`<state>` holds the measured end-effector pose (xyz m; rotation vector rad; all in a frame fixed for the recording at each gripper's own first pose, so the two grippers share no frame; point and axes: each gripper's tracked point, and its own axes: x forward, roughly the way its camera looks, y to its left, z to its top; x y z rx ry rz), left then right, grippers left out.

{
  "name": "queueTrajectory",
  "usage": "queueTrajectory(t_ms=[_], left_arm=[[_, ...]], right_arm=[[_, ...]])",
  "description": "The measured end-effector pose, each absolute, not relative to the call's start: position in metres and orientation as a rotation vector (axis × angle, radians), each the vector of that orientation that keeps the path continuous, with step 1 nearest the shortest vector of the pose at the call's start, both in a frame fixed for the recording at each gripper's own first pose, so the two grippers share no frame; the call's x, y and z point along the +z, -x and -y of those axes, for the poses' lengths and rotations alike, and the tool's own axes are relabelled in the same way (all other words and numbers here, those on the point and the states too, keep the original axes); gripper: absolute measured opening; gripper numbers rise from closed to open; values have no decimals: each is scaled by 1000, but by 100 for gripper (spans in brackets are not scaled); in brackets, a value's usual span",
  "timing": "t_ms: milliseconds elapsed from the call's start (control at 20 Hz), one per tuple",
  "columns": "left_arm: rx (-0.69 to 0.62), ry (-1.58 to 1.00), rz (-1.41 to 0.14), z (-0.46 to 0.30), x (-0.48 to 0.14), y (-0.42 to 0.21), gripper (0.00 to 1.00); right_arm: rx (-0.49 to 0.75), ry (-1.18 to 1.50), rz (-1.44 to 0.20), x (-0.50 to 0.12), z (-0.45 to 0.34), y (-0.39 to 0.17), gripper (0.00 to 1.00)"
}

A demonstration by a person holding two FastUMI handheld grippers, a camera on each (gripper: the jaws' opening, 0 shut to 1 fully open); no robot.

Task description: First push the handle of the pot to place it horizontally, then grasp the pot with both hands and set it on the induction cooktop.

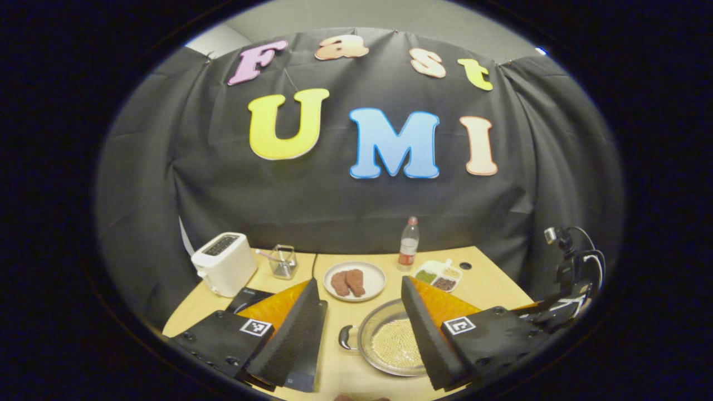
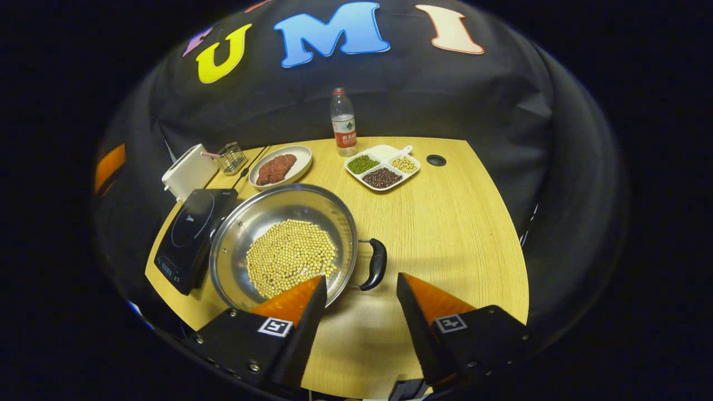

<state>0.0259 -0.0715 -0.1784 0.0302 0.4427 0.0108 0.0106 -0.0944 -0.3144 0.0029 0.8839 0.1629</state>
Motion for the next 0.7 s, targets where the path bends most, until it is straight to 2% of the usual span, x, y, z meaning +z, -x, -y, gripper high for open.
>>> queueTrajectory(t_ms=[150,300,700], left_arm=[[-27,6,-544,67,-226,-30,95],[-32,35,-647,59,-273,-33,97],[-63,7,-804,45,-372,-51,98]], right_arm=[[122,-34,-854,-311,97,-13,78],[92,-38,-864,-320,99,-15,78],[36,-50,-924,-357,98,-20,78]])
